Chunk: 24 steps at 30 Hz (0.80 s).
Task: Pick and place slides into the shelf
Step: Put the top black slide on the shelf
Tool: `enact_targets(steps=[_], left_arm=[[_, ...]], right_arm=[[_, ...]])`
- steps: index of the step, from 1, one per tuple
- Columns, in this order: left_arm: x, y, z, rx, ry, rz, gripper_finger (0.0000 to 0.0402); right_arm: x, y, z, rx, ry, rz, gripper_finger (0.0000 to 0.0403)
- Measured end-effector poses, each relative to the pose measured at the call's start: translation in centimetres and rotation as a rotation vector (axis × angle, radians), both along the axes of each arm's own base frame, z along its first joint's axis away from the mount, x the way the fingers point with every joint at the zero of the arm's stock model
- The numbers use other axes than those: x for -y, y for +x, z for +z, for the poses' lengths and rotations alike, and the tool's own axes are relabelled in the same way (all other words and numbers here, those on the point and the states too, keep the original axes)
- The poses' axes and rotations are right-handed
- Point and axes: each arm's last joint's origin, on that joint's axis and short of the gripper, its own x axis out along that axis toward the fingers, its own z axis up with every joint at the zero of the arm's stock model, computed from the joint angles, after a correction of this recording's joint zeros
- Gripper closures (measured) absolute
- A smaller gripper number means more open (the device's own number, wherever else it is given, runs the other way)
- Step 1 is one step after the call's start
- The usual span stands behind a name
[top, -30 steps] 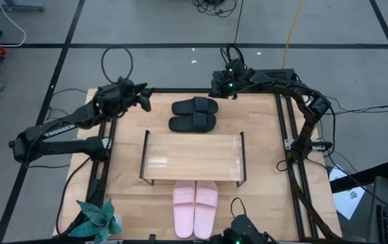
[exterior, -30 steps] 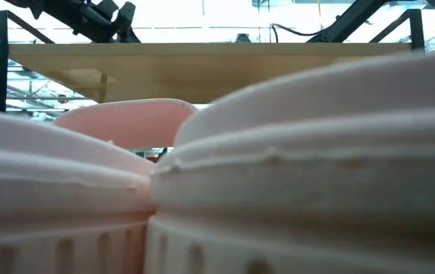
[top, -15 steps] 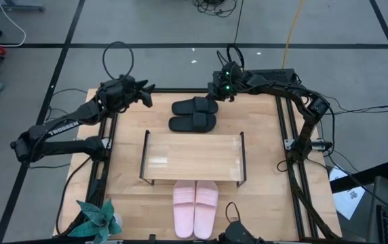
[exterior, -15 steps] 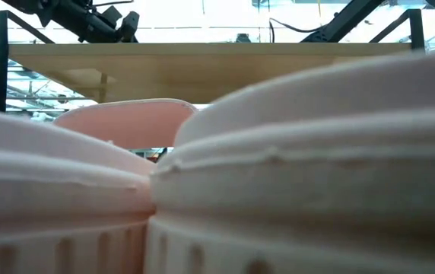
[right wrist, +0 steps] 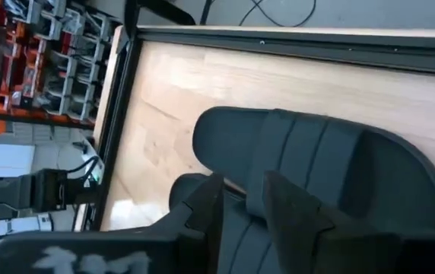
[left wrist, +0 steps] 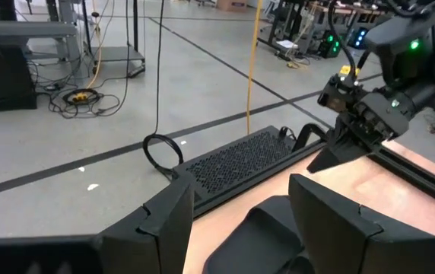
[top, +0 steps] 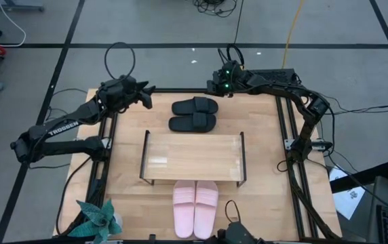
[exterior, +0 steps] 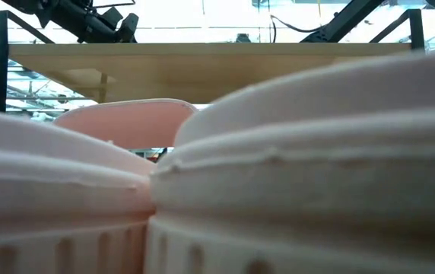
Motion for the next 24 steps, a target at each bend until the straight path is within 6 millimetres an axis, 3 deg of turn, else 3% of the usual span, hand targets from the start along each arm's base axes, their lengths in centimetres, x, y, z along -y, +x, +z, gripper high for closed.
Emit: enact_targets(steps=[7,11,18,24], left_arm=[[-0.1,0.0,0.0,-0.037,0.036,-0.002,0.0190],[-0.1,-0.1,0.0,-0.050,0.049,-0.005,0.0190],[-0.1,-0.1,0.0,-0.053,0.053,-0.006,0.0190],[-0.1,-0.1,0.0,-0.053,0.052,-0.005,0.0190]], right_arm=[[-0.9,-0.6,-2.1,-0.022,0.103,0.034,0.0311],[-1.2,-1.0,-3.0,-0.025,0.126,0.018,0.0282],[-0.7,-0.6,-2.5,0.023,0.061,-0.038,0.0210],[-0.7,-0.4,-2.8,0.030,0.046,-0.029,0.0186]])
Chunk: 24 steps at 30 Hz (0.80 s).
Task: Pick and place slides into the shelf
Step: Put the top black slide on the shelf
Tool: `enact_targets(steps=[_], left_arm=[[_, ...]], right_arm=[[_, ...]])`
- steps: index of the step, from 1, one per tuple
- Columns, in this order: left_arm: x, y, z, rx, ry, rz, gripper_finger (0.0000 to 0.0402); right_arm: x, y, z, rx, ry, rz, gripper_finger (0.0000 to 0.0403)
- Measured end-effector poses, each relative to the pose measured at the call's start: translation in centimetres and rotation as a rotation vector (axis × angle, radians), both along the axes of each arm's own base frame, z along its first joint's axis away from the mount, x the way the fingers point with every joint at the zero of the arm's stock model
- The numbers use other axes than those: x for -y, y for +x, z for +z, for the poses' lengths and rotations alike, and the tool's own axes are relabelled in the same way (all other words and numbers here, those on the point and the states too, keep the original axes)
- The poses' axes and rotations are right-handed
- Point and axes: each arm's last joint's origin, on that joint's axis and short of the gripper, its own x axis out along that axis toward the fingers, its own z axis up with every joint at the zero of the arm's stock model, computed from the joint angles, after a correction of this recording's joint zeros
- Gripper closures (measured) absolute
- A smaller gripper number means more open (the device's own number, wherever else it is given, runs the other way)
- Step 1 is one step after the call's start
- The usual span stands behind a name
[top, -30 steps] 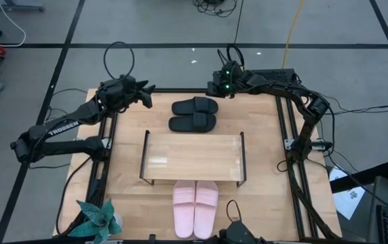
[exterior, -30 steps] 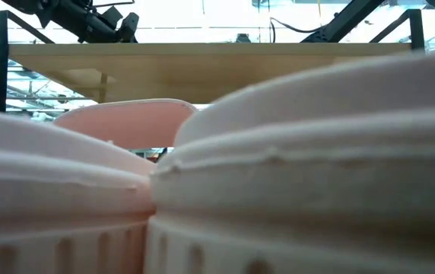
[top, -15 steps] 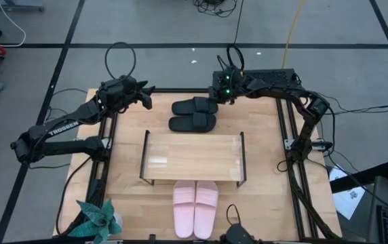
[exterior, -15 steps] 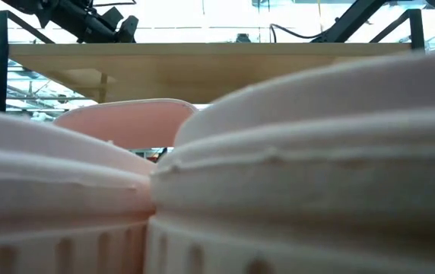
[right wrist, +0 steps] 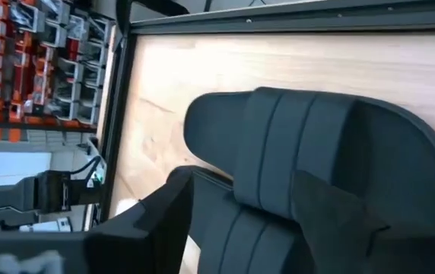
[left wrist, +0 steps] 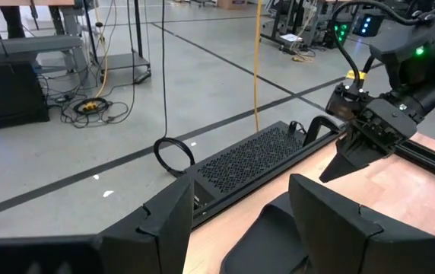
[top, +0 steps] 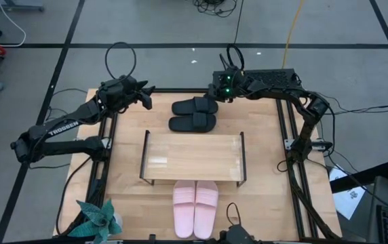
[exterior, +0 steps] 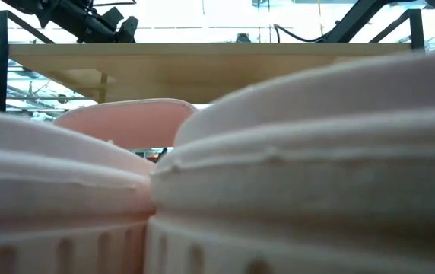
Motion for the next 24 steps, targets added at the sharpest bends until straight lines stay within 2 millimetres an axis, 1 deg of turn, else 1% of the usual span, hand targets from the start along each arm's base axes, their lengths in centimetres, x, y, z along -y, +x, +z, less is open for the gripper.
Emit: enact_targets(steps=[2,6,10,14,17,20,24], left_arm=[[0.0,0.0,0.0,0.000,0.000,0.000,0.0190],[0.0,0.0,0.0,0.000,0.000,0.001,0.0190],[-0.1,-0.1,0.0,-0.005,0.001,0.003,0.0190],[0.0,0.0,-0.1,-0.012,0.005,0.000,0.0190],[0.0,-0.1,-0.1,-0.013,0.005,0.001,0.0190],[0.0,0.0,-0.1,-0.019,0.010,-0.002,0.0190],[0.0,-0.1,-0.1,-0.021,0.011,-0.002,0.0190]], right_arm=[[-0.1,0.3,-0.5,-0.006,0.006,0.005,0.0186],[-0.5,1.5,-1.6,-0.029,0.012,0.048,0.0186],[-0.3,2.4,-2.3,-0.035,-0.019,0.104,0.0186],[0.4,1.9,-2.2,-0.009,-0.009,0.145,0.0186],[1.0,1.2,-1.8,0.034,-0.005,0.188,0.0186],[1.8,0.4,-1.7,0.059,0.007,0.219,0.0186],[2.4,-0.7,-2.2,0.014,0.021,0.220,0.0186]])
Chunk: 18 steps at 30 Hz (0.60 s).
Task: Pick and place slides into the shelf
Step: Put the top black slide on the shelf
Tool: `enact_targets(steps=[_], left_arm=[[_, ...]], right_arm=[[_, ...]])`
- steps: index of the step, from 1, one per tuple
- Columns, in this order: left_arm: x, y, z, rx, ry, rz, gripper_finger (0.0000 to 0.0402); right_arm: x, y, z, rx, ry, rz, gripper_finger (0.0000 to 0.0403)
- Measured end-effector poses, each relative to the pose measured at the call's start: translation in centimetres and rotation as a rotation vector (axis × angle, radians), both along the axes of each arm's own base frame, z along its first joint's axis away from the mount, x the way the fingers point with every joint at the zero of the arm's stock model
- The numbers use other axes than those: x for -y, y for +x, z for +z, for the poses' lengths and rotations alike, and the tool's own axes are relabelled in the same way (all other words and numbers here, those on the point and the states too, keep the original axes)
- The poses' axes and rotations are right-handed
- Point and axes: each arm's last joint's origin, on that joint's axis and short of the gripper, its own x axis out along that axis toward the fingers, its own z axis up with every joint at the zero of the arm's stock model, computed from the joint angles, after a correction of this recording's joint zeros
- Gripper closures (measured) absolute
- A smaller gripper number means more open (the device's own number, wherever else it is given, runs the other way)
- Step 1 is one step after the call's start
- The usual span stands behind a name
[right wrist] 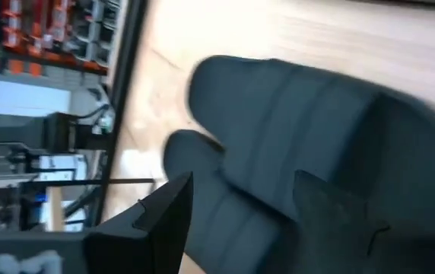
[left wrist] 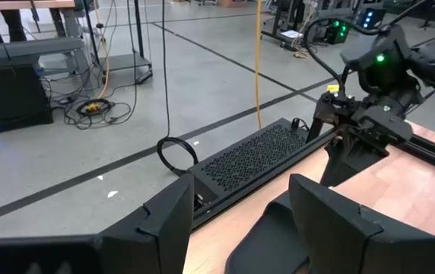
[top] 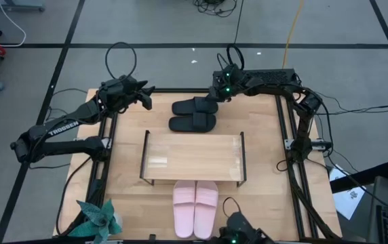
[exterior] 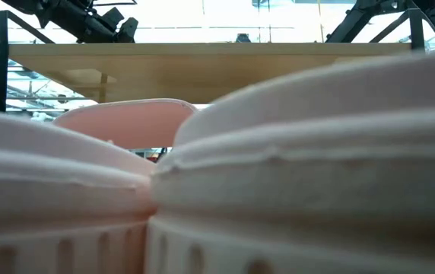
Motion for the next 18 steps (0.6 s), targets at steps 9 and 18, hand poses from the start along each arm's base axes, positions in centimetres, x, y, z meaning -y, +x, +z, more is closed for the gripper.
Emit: enact_targets(steps=[9,18], left_arm=[[-0.16,-0.12,0.01,0.000,0.001,0.013,0.0190],[-0.53,-0.36,0.05,0.006,0.003,0.039,0.0190]], right_arm=[[-0.01,-0.74,-0.61,-0.086,-0.003,-0.012,0.0186],[-0.59,0.05,-0.57,-0.102,-0.032,-0.035,0.0186]])
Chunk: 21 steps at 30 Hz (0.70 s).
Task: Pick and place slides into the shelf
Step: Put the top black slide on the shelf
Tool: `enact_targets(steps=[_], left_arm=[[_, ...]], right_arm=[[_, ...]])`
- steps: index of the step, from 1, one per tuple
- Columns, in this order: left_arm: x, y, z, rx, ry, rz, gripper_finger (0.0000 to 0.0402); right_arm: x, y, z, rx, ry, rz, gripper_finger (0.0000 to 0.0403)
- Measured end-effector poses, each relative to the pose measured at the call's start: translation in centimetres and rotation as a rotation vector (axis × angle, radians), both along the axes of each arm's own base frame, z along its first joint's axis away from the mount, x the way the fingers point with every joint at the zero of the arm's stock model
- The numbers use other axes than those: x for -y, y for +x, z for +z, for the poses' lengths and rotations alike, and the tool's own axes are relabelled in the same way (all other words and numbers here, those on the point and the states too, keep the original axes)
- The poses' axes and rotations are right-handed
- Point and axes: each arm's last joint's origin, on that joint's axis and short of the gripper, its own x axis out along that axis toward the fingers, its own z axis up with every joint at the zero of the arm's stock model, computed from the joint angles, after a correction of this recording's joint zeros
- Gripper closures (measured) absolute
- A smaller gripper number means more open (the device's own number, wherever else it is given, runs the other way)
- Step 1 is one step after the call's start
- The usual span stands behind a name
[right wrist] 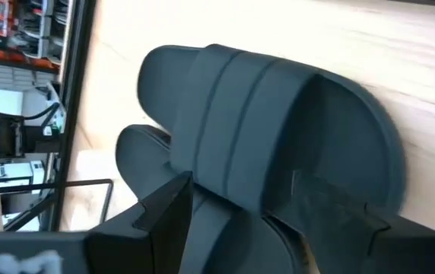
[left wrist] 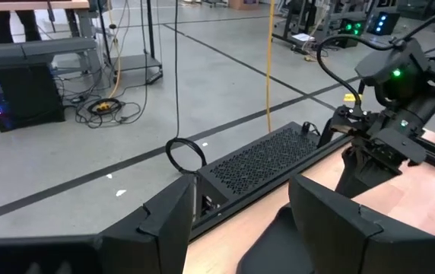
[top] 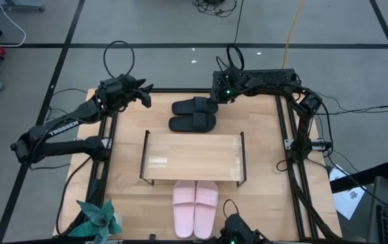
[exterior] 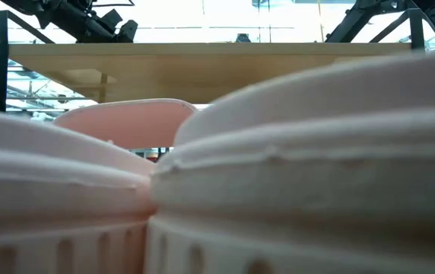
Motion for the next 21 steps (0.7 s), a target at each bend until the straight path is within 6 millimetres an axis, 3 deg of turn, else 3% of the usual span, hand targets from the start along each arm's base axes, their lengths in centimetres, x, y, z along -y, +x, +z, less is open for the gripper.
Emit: enact_targets(steps=[12,21], left_arm=[[0.0,0.0,0.0,0.003,-0.003,-0.008,0.0190],[0.0,0.0,0.0,0.003,-0.003,-0.008,0.0190]], right_arm=[[-0.2,0.4,-0.1,-0.056,-0.063,-0.063,0.0186],[-0.5,1.8,-2.7,-0.054,0.002,-0.066,0.0186]])
